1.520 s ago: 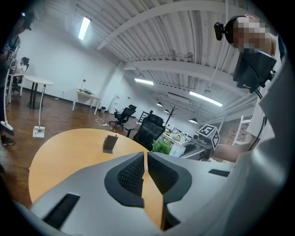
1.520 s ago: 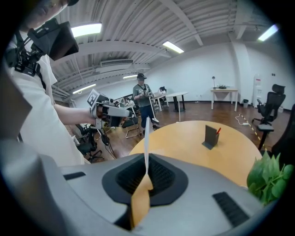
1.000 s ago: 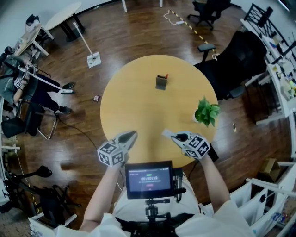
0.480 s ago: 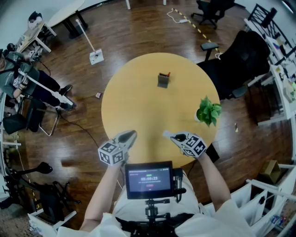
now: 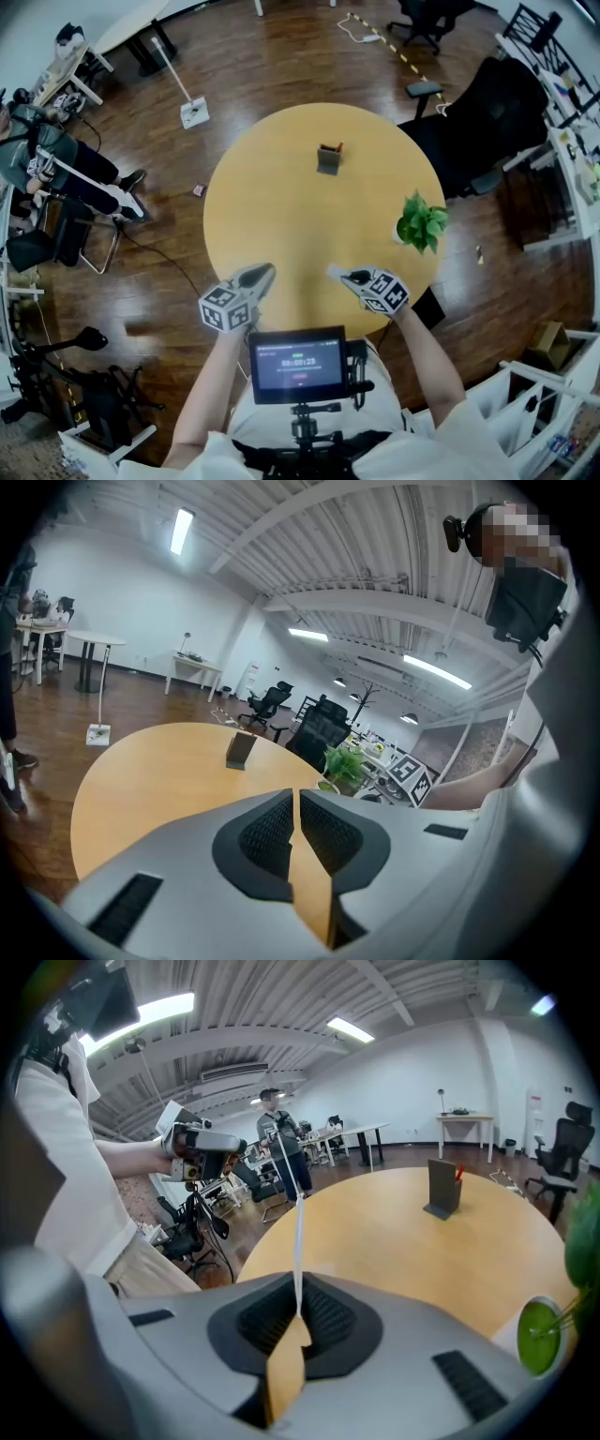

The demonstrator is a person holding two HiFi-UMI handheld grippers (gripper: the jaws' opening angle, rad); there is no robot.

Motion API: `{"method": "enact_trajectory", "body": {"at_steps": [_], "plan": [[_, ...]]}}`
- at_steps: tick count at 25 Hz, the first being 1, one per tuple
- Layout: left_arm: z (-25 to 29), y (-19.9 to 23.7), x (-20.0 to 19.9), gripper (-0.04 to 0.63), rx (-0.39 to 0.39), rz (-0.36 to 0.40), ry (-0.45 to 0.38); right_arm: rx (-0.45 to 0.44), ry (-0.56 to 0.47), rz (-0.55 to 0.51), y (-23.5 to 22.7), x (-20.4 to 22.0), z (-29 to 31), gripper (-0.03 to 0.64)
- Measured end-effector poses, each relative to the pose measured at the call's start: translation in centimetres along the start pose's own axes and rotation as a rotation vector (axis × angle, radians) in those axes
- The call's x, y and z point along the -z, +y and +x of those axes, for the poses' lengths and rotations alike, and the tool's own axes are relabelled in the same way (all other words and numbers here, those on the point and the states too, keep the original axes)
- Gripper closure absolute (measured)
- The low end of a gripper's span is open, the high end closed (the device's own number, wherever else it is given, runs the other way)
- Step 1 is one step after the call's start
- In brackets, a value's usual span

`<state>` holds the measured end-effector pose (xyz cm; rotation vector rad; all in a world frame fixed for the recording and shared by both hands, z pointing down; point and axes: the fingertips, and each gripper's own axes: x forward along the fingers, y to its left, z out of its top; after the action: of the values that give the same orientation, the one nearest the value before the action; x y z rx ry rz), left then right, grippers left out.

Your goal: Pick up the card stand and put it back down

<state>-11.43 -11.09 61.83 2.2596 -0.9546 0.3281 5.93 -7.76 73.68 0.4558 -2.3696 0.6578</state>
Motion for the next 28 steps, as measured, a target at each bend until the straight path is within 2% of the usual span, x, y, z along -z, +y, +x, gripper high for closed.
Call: {"method": "enact_trajectory", "body": {"at_steps": [18,28], "plan": [[1.0,1.6,2.7,0.574,-0.019,-0.035,0.041,0.029,0.038,0.040,-3.2,5.8,3.3,0.591],[1.0,2.1,3.2,0.574,-0.025,-0.040,0.057,0.026,0.066,0.036,-3.5,6.6,4.7,0.591]]}}
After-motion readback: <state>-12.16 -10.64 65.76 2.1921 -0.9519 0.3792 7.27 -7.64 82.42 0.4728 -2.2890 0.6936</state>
